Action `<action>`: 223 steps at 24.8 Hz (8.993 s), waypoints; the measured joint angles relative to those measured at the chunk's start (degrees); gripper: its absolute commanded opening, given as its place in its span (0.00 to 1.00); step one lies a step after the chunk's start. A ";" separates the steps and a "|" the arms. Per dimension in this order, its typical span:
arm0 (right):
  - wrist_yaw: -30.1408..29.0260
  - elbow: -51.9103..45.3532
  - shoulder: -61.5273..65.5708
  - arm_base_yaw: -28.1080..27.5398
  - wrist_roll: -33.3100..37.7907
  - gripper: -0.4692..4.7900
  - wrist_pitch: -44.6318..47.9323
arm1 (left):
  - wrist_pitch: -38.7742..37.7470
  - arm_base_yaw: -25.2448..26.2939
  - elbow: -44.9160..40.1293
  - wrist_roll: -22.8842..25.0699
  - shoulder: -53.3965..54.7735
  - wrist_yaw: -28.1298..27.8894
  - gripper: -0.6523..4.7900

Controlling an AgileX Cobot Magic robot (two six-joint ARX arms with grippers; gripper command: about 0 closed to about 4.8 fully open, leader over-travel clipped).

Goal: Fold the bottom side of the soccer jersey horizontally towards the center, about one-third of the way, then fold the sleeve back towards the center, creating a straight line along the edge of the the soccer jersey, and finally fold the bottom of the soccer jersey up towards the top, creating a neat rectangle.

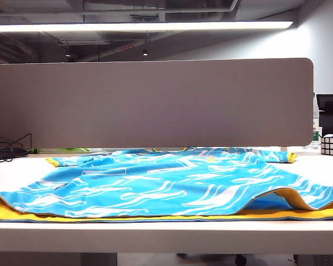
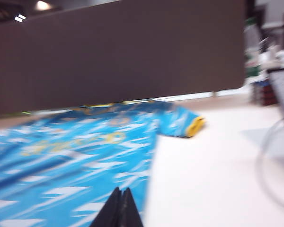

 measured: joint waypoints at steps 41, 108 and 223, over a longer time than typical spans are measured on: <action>-29.35 42.21 88.24 -2.40 -3.48 0.73 -29.29 | -18.69 1.44 32.41 3.89 84.67 26.14 0.69; -21.11 55.28 83.38 2.47 4.83 0.14 -23.63 | -12.11 -5.03 43.52 -15.47 74.71 15.30 0.11; -31.67 36.35 83.08 -3.85 4.22 0.71 -25.88 | -35.43 8.24 37.59 9.79 80.87 25.83 0.73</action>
